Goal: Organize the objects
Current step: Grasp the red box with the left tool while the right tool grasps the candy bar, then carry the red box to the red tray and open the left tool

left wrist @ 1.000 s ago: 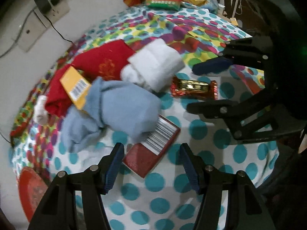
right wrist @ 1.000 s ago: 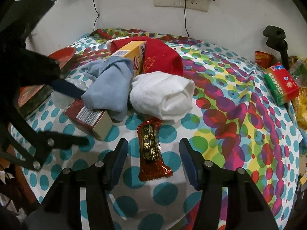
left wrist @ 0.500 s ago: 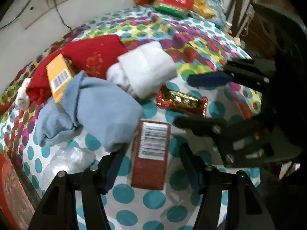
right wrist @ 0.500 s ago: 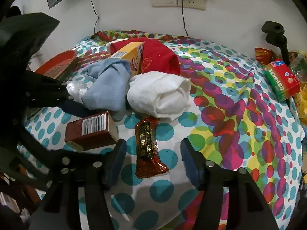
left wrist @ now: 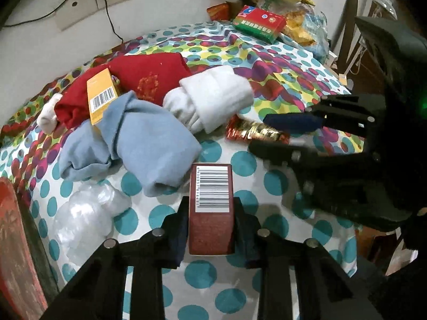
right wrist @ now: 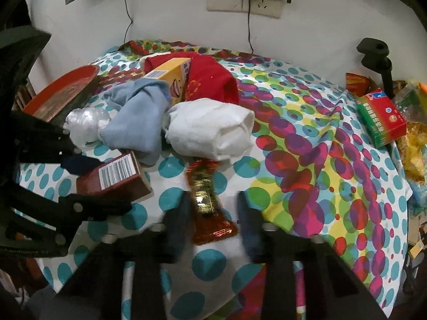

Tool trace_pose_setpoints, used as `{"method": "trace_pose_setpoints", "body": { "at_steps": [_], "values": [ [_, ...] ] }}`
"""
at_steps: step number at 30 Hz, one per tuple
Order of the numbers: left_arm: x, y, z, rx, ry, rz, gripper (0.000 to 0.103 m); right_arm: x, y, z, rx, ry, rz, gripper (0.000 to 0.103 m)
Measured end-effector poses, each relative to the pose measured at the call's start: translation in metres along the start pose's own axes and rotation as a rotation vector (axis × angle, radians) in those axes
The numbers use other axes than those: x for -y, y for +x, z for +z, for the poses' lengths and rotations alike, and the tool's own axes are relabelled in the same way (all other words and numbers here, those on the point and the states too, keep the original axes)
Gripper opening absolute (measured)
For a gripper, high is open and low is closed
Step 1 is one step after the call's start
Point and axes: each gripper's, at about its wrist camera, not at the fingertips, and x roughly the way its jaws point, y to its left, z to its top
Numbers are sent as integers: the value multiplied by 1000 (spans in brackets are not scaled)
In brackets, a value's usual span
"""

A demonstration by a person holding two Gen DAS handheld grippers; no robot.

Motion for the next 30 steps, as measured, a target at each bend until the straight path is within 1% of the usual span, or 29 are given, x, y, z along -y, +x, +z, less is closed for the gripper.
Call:
{"method": "trace_pose_setpoints", "body": {
  "at_steps": [2, 5, 9, 12, 14, 17, 20, 22, 25, 27, 29, 30],
  "values": [
    [0, 1, 0, 4, -24, -1, 30, 3, 0, 0, 6, 17, 9, 19],
    [-1, -4, -5, 5, -50, -16, 30, 7, -1, 1, 9, 19, -13, 19],
    [-2, -10, -12, 3, -83, -21, 30, 18, 0, 3, 11, 55, -12, 19],
    [-5, -18, -17, 9, -107, -8, 30, 27, 0, 6, 22, 70, -57, 19],
    [-8, -28, -21, 28, -123, -12, 30, 35, 2, 8, 27, 95, -85, 19],
    [-16, -44, -27, 50, -144, 19, 30, 48, 5, 16, 45, 123, -140, 19],
    [-33, -61, -34, 69, -204, 18, 30, 62, 8, 29, 67, 153, -190, 19],
    [-47, -77, -41, 91, -237, 40, 30, 71, 11, 38, 77, 159, -224, 19],
    [-64, -95, -48, 117, -278, 100, 30, 81, 15, 48, 95, 174, -238, 19],
    [-81, -105, -56, 128, -334, 117, 30, 85, 21, 51, 97, 177, -253, 19],
    [-98, -113, -62, 129, -380, 124, 30, 90, 26, 54, 86, 197, -241, 19],
    [-106, -117, -67, 131, -400, 138, 30, 92, 25, 55, 97, 209, -243, 19]
  ]
}}
